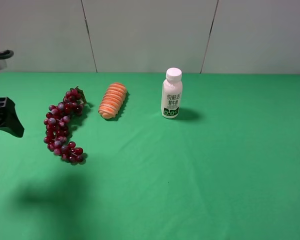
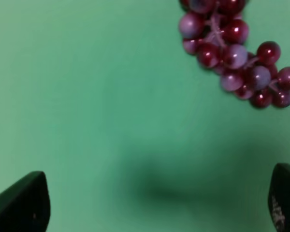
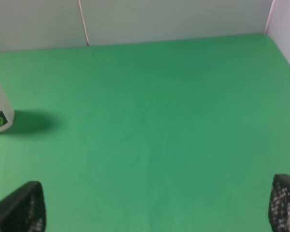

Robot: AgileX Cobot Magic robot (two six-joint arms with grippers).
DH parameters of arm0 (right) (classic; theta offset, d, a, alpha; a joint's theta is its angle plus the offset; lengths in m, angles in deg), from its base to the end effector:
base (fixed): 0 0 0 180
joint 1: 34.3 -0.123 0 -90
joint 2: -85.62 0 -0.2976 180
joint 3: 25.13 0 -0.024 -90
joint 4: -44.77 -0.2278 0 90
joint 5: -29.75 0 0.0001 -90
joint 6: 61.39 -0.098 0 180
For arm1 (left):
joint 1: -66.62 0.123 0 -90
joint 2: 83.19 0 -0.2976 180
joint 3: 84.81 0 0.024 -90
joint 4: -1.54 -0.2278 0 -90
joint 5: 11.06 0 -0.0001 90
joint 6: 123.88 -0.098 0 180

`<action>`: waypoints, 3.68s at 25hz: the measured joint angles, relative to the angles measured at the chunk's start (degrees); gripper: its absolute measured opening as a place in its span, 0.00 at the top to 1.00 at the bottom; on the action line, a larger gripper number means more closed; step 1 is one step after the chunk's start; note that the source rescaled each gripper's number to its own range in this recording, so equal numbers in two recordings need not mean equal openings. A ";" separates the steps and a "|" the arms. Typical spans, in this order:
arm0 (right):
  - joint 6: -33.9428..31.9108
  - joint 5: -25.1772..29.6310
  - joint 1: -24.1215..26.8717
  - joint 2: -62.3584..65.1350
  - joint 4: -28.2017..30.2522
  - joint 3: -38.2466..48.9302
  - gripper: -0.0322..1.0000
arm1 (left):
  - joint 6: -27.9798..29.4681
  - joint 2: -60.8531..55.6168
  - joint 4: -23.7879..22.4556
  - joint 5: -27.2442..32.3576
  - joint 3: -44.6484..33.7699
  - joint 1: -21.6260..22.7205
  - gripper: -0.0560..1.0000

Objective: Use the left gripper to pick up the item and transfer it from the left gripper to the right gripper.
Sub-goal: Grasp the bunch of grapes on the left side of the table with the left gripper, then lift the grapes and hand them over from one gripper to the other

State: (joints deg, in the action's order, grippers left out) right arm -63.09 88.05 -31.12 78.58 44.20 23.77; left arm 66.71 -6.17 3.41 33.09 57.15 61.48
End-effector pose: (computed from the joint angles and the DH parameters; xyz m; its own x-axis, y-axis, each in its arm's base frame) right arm -0.0307 0.0025 0.2666 -0.4080 0.0576 -0.9112 0.0620 0.9974 0.0353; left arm 0.1834 -0.0187 0.2466 -0.9311 -0.1238 -0.3431 -0.0970 0.9908 -0.0942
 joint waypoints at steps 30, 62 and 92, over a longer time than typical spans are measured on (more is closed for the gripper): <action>0.00 0.00 0.00 0.00 0.00 0.00 0.00 | 22.62 31.60 -8.99 -16.92 7.79 -12.77 0.13; 0.00 0.00 0.00 0.00 0.00 0.00 0.00 | 23.62 37.22 -8.58 -22.02 7.83 -13.80 0.90; 0.00 0.00 0.00 0.00 0.00 0.00 0.00 | 20.78 17.53 -5.71 -12.46 10.70 -13.80 0.93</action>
State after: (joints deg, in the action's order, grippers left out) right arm -63.09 88.05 -31.12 78.58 44.20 23.77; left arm 87.49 11.36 -2.30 20.63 67.86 47.68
